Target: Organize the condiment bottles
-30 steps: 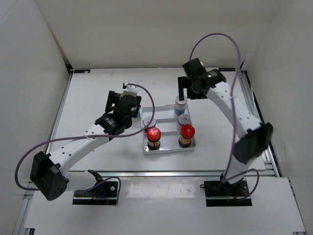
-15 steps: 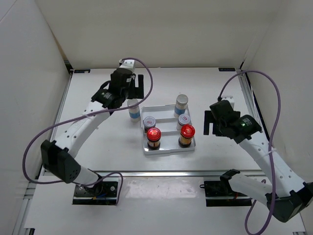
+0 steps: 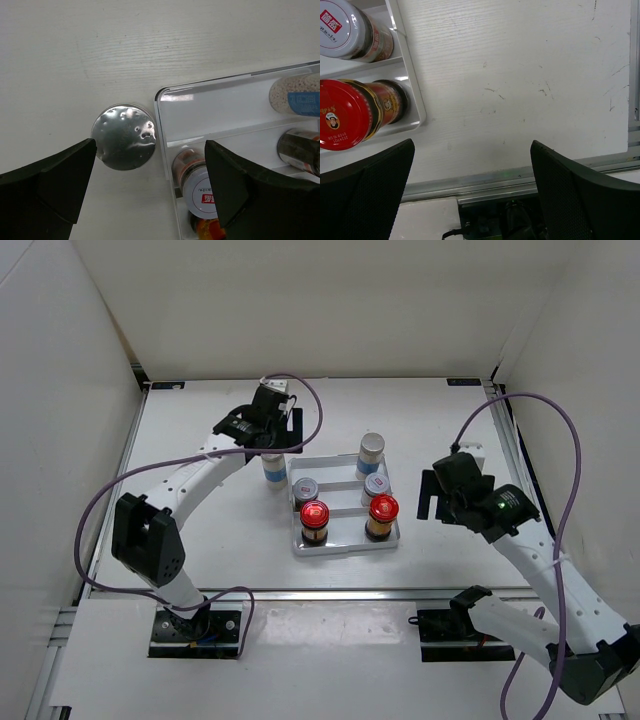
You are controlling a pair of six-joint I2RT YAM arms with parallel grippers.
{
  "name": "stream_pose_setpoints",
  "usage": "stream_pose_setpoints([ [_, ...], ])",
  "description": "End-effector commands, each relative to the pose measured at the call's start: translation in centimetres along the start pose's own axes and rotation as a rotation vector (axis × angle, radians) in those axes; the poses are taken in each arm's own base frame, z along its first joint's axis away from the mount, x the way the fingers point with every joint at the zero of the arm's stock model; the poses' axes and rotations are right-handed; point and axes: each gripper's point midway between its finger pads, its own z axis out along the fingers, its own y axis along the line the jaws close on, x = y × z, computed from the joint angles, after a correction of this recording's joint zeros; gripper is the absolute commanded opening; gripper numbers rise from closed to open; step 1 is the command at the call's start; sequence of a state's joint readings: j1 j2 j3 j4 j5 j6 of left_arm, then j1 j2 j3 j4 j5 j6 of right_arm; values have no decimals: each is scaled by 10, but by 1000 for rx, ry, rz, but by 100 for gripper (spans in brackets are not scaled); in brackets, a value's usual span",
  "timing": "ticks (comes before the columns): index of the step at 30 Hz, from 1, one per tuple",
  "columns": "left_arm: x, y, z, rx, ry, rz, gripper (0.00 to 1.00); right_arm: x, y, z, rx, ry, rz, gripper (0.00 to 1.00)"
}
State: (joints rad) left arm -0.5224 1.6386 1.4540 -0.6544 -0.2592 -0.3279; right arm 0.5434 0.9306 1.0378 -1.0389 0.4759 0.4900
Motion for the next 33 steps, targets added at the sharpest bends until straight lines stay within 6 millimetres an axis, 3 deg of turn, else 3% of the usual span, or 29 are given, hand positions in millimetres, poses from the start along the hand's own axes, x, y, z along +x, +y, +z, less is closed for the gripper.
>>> stream_pose_setpoints([
  [1,-20,6,-10,-13,-49,-49,100,-9,6,0,-23,-29,26,100],
  [13,10,20,20,-25,62,-71,95,-6,9,6,-24,-10,9,100],
  [18,13,19,24,-5,80,-78,81,-4,10,9,-16,5,2,100],
  [28,25,21,27,-3,111,-64,65,2,15,19,-10,61,-29,100],
  [33,15,24,17,-14,72,-69,56,2,18,21,-18,67,-29,100],
])
